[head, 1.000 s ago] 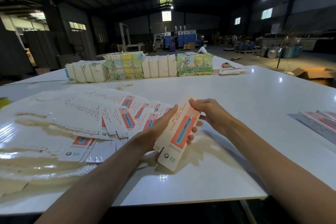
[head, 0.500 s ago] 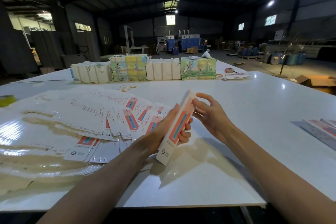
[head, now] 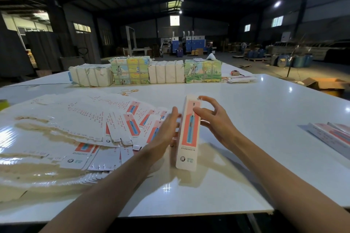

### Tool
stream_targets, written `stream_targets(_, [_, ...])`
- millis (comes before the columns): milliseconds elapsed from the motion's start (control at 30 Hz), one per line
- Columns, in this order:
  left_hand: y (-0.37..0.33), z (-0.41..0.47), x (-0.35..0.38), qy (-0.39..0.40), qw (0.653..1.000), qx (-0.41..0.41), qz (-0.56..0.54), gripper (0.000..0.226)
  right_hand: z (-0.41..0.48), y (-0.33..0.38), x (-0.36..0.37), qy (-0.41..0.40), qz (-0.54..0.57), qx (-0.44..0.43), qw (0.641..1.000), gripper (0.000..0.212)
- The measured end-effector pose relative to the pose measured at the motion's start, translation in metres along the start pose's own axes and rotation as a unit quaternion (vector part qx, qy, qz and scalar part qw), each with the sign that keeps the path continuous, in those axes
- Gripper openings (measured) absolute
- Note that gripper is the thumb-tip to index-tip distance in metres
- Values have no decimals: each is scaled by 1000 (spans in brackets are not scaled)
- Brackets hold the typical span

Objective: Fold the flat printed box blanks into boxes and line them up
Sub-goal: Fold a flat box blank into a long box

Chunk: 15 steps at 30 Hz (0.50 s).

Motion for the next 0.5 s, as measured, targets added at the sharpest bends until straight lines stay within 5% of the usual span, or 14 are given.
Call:
stream_targets(200, [-10,1,8,47,977,99,185,106,-1,-11,12,45,-37,23,998,42])
stream_targets(367, [-6,3,6,33,976,112,184,78,-3,-11,15,62,-46,13,997,35])
stream_targets(500, [-2,8,6,45,984,85,149,85,-4,-7,19,67,-62,3,996,17])
Point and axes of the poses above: each hand's wrist, its own z-axis towards the middle knuckle, its own x-axis out of the palm, y = z × x, the point moved 10 cm from there along z, towards the middle knuckle, and after that the axes turned 2 degrees about -x, right-handed, at the moved point
